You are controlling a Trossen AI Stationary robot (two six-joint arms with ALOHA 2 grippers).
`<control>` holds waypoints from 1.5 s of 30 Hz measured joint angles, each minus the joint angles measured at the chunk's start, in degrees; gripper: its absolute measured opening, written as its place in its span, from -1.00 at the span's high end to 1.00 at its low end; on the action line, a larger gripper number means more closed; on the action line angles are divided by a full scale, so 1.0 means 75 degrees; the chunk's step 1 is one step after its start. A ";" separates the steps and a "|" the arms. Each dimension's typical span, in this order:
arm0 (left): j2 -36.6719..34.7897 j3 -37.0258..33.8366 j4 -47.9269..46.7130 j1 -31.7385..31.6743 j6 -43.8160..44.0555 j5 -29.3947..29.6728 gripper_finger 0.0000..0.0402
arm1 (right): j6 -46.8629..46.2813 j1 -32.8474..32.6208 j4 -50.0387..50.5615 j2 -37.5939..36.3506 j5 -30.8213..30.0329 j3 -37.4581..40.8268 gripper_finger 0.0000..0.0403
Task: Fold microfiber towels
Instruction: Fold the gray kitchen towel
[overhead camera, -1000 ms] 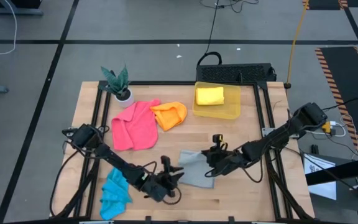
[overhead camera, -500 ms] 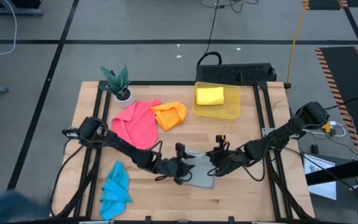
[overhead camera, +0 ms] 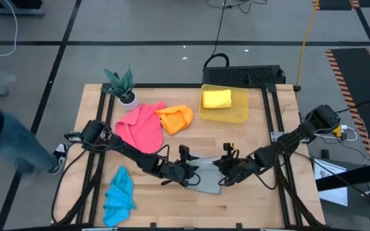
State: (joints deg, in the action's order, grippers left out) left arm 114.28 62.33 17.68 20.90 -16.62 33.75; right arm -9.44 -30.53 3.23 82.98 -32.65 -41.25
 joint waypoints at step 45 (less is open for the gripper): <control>0.0000 0.0000 -0.1142 0.0527 0.0941 -0.0368 0.91 | -0.0299 -0.1338 -0.1203 0.2061 -0.0377 0.0000 0.06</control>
State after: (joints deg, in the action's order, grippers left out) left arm 114.28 62.33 9.12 24.86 -9.56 30.98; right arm -11.68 -40.57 -5.79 98.44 -35.47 -41.25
